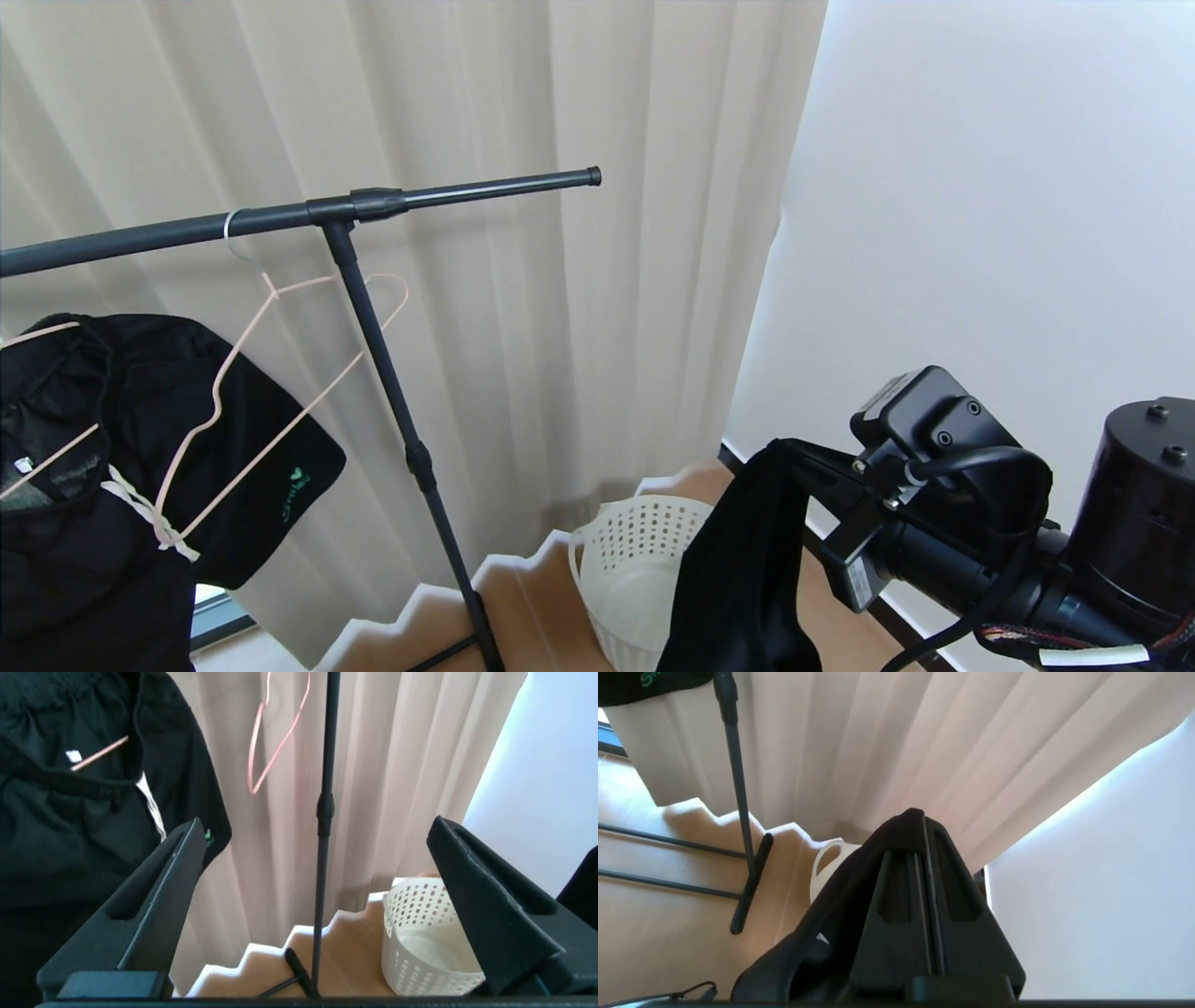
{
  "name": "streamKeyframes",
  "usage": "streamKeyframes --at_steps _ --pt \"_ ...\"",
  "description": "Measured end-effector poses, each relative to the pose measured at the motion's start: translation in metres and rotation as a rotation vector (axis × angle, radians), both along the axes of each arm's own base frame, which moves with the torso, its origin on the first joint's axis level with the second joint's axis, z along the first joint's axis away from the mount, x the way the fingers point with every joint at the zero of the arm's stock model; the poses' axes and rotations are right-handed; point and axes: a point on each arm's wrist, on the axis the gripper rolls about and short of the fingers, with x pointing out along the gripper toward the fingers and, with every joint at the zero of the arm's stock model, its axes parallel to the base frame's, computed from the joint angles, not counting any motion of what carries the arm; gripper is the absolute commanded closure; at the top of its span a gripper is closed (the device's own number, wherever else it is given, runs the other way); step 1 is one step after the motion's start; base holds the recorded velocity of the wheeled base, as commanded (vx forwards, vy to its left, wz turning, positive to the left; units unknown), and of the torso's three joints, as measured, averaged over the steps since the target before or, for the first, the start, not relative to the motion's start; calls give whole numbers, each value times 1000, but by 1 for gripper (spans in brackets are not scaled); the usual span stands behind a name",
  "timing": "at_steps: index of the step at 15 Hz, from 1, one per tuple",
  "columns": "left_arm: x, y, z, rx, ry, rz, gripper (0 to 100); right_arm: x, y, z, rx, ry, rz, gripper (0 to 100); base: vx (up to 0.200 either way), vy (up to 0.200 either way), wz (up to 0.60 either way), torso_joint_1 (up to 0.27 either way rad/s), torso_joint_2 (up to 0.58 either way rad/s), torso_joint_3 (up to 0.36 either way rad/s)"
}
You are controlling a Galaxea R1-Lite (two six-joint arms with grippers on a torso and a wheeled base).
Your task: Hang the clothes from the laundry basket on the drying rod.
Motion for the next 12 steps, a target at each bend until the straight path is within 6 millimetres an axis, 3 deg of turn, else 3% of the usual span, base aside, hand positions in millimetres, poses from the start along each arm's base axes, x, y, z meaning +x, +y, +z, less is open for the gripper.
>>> streamKeyframes --at_steps 6,10,12 --pt "0 0 0 0 0 0 0 0 0 -1 -2 2 1 100 0 0 0 175 -392 -219" --pt "0 0 0 0 0 0 0 0 0 -1 5 -4 1 100 0 0 0 27 -72 -30" --pt "0 0 0 0 0 0 0 0 0 0 37 -33 1 100 0 0 600 5 -7 0"
